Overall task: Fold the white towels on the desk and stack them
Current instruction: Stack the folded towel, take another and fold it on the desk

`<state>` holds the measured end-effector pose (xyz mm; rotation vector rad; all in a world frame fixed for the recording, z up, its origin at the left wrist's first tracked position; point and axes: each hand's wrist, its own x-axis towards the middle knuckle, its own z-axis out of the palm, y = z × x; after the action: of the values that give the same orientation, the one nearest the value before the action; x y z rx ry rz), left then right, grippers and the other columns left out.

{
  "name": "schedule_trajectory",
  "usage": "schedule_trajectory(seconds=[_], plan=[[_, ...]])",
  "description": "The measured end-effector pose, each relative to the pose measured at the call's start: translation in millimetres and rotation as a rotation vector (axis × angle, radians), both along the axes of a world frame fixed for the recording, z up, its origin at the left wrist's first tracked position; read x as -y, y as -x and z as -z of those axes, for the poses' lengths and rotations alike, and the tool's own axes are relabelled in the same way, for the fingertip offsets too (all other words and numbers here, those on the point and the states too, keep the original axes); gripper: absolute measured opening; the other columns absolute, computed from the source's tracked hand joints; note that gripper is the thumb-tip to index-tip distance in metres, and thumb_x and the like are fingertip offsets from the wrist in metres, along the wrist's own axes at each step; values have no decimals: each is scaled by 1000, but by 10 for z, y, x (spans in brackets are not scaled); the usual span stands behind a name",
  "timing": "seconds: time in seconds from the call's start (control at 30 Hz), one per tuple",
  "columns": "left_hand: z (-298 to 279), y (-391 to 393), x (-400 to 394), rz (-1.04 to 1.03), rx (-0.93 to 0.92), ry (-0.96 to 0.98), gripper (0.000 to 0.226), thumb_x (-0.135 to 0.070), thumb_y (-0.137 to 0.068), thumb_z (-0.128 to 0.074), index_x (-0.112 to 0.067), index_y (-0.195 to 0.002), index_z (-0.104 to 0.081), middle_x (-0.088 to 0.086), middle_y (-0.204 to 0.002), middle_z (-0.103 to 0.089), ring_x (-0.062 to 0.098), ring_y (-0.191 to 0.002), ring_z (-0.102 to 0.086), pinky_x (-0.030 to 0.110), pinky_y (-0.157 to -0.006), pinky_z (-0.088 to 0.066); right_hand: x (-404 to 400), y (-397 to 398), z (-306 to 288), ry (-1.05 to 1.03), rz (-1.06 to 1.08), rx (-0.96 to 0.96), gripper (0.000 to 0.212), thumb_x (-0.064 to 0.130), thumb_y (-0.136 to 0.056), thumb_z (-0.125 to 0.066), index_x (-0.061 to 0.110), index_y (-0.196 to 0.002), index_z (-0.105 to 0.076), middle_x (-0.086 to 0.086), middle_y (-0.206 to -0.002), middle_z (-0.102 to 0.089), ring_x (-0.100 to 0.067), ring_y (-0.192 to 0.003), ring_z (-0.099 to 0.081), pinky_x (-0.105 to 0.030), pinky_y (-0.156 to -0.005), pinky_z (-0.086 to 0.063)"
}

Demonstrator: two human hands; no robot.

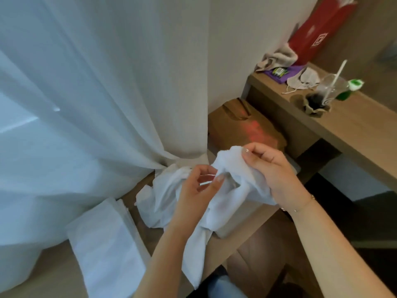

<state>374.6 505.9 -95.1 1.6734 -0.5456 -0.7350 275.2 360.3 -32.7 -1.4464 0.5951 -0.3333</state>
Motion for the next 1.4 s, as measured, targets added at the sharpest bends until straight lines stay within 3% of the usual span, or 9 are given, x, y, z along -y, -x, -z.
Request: schedule_trajectory(seconds=[0.17, 0.27, 0.5, 0.73, 0.93, 1.03, 1.17, 1.3, 1.4], plan=[[-479, 144, -318, 47, 285, 163, 44, -40, -87, -67, -46, -123, -43, -21, -116, -55, -3, -106, -55, 8, -87, -46, -522, 272, -411, 46, 32, -13, 26, 23, -90, -56, 1, -100, -66, -15, -102, -65, -25, -94, -62, -26, -76, -54], [-630, 146, -453, 137, 422, 158, 25, -39, -84, -65, -47, -104, -53, -26, -116, -47, -4, -110, -48, 8, -92, -40, -698, 356, -612, 153, 29, -32, 23, 28, -86, -59, 10, -96, -70, -4, -92, -69, -16, -86, -65, -21, -69, -55], [-848, 255, -423, 224, 299, 205, 17, -53, -89, -54, -37, -88, -59, -14, -79, -62, 5, -71, -60, 16, -64, -48, -821, 754, -736, 382, 125, -72, 30, 49, -86, -54, 25, -93, -71, 7, -85, -69, -9, -78, -64, -18, -69, -51], [-1180, 253, -10, 42, 176, 174, 36, -49, -98, -48, -17, -95, -62, 10, -87, -64, 31, -82, -63, 42, -73, -54, -714, 1346, -272, 302, -43, -199, 56, 72, -65, -71, 63, -115, -46, 26, -113, -60, -2, -105, -61, -16, -83, -52], [-1265, 384, 704, 74, 224, 84, 17, -43, -98, -51, -28, -91, -56, -12, -79, -58, 6, -74, -56, 23, -62, -38, -212, 1584, -104, 252, 309, -120, 13, 53, -83, -64, 55, -96, -66, 23, -97, -70, 1, -90, -66, -13, -75, -54], [-1221, 403, 1128, 119, 237, 57, 19, -40, -96, -56, -31, -79, -58, -17, -65, -56, -1, -60, -53, 25, -60, -38, 301, 1898, -226, -12, 492, 53, 30, 61, -79, -67, 41, -102, -71, 7, -105, -73, -12, -95, -71, -20, -74, -56], [-1051, 487, 1660, 309, 271, -93, 17, -46, -94, -58, -35, -86, -68, -12, -79, -69, -1, -67, -61, 24, -64, -45, 988, 2250, -415, -361, 630, 186, 30, 49, -80, -67, 28, -101, -75, -3, -107, -74, -21, -94, -72, -26, -62, -58], [-853, 831, 2230, 328, 255, -169, 13, -42, -95, -58, -36, -86, -66, -10, -82, -65, 11, -79, -59, 27, -69, -45, 1583, 2503, -548, -458, 580, 301, 33, 41, -91, -61, 20, -113, -71, -10, -117, -69, -26, -108, -67, -37, -81, -59], [-871, 1239, 2622, 294, 273, -94, 19, -29, -92, -66, -36, -109, -62, -17, -105, -64, -1, -95, -61, 17, -77, -49, 1943, 2615, -666, -361, 560, 295, 30, 36, -93, -61, 14, -111, -71, -14, -113, -70, -28, -103, -68, -41, -89, -54]])
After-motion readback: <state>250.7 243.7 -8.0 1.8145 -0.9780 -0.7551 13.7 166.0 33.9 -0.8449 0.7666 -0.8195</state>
